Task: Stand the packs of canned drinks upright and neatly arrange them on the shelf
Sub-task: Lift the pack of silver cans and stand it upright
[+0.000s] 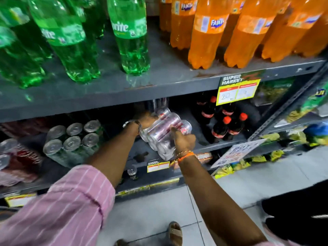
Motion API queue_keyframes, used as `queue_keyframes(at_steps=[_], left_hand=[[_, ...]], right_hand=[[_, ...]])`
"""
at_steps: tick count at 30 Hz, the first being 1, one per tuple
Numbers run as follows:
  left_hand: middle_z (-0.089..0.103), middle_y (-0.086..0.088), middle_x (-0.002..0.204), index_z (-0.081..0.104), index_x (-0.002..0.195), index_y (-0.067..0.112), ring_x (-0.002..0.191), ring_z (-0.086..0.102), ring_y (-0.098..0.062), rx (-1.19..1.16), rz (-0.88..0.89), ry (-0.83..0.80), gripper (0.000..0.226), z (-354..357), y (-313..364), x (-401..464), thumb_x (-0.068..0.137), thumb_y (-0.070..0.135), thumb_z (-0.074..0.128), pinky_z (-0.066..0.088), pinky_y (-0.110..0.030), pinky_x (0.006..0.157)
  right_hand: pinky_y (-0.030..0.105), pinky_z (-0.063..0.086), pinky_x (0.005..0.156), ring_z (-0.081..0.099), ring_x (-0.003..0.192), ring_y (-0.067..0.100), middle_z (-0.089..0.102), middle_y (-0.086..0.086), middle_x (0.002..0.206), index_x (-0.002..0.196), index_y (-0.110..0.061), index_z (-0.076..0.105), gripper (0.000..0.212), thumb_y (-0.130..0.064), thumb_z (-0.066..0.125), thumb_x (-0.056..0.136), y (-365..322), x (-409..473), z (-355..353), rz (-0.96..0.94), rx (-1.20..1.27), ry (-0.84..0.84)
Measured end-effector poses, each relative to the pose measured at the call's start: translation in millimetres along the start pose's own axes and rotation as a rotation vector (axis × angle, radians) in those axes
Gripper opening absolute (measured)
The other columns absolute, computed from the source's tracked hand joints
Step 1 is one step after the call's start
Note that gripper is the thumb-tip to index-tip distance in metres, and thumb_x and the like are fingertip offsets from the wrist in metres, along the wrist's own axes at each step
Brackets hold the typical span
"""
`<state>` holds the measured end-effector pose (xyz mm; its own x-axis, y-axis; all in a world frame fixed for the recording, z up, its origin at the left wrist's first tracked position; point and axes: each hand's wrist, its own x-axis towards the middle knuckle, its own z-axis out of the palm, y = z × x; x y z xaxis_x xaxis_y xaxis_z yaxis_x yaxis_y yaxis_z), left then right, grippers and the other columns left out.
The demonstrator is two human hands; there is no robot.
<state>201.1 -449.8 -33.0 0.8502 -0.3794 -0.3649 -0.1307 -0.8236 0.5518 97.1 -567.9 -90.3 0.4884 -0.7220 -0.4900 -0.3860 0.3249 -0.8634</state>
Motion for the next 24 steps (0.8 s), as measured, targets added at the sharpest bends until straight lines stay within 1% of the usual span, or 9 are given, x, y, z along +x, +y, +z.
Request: queue_keyframes(at_steps=[2,5,6,9,13,15,19,22,24], left_hand=[[0.067,-0.007,0.118,0.066,0.116,0.020,0.100,0.060,-0.018,-0.145,-0.036,0.041,0.048,2,-11,-2,0.086,0.056,0.058,0.036,-0.023,0.078],[0.066,-0.002,0.104,0.068,0.112,0.013,0.104,0.063,-0.016,-0.376,-0.062,0.102,0.033,10,-20,-11,0.086,0.032,0.070,0.041,-0.022,0.083],[0.067,0.001,0.102,0.070,0.104,0.014,0.099,0.063,-0.015,-0.413,-0.082,0.122,0.030,12,-23,-13,0.083,0.035,0.072,0.045,-0.025,0.083],[0.076,-0.009,0.091,0.072,0.081,0.004,0.082,0.071,-0.023,-0.475,-0.175,0.187,0.068,13,-38,-21,0.050,0.065,0.071,0.055,-0.036,0.076],[0.063,-0.010,0.070,0.058,0.056,0.006,0.061,0.053,-0.018,-0.576,-0.211,0.305,0.067,18,-56,-23,0.035,0.068,0.074,0.039,-0.033,0.063],[0.069,-0.008,0.074,0.062,0.065,0.004,0.065,0.060,-0.020,-0.608,-0.157,0.360,0.080,21,-65,-19,0.029,0.074,0.080,0.050,-0.037,0.066],[0.074,-0.008,0.096,0.062,0.088,0.012,0.092,0.072,-0.027,-0.640,-0.146,0.431,0.063,21,-55,-30,0.043,0.051,0.084,0.059,-0.048,0.085],[0.068,-0.001,0.095,0.051,0.098,0.012,0.094,0.067,-0.025,-0.640,-0.091,0.474,0.059,31,-45,-46,0.055,0.029,0.087,0.057,-0.044,0.088],[0.062,0.008,0.091,0.046,0.100,0.015,0.094,0.066,-0.025,-0.633,-0.049,0.485,0.062,44,-49,-54,0.055,0.031,0.086,0.056,-0.043,0.086]], right_hand=[[0.042,0.059,0.081,0.063,0.084,0.025,0.071,0.014,0.097,0.101,0.007,0.070,0.071,-0.045,0.090,0.057,-5,7,-4,0.004,-0.054,-0.006],[0.042,0.062,0.086,0.073,0.092,0.028,0.073,0.012,0.102,0.102,0.001,0.070,0.084,-0.051,0.091,0.040,-15,19,-9,0.005,-0.129,-0.071],[0.044,0.063,0.085,0.075,0.091,0.028,0.075,0.011,0.103,0.100,-0.001,0.070,0.090,-0.054,0.089,0.030,-17,26,-10,0.000,-0.146,-0.110],[0.053,0.065,0.074,0.078,0.075,0.029,0.080,0.011,0.084,0.073,-0.002,0.074,0.073,-0.048,0.090,0.020,-11,56,-8,-0.037,-0.184,-0.239],[0.056,0.064,0.069,0.078,0.072,0.027,0.080,0.009,0.074,0.068,-0.004,0.076,0.057,-0.037,0.092,0.024,-27,53,-7,-0.124,-0.172,-0.336],[0.052,0.066,0.071,0.078,0.075,0.025,0.080,0.007,0.077,0.074,-0.008,0.077,0.054,-0.032,0.093,0.028,-43,39,-9,-0.194,-0.174,-0.352],[0.025,0.063,0.074,0.073,0.079,0.014,0.076,-0.003,0.084,0.087,-0.017,0.074,0.033,-0.011,0.093,0.060,-65,24,-17,-0.342,-0.235,-0.415],[0.034,0.061,0.094,0.073,0.101,0.016,0.077,0.002,0.109,0.114,-0.009,0.073,0.076,-0.032,0.095,0.045,-60,34,-18,-0.461,-0.298,-0.440],[0.040,0.059,0.099,0.073,0.107,0.018,0.077,0.003,0.115,0.122,-0.010,0.070,0.096,-0.045,0.091,0.035,-45,53,-17,-0.537,-0.329,-0.475]])
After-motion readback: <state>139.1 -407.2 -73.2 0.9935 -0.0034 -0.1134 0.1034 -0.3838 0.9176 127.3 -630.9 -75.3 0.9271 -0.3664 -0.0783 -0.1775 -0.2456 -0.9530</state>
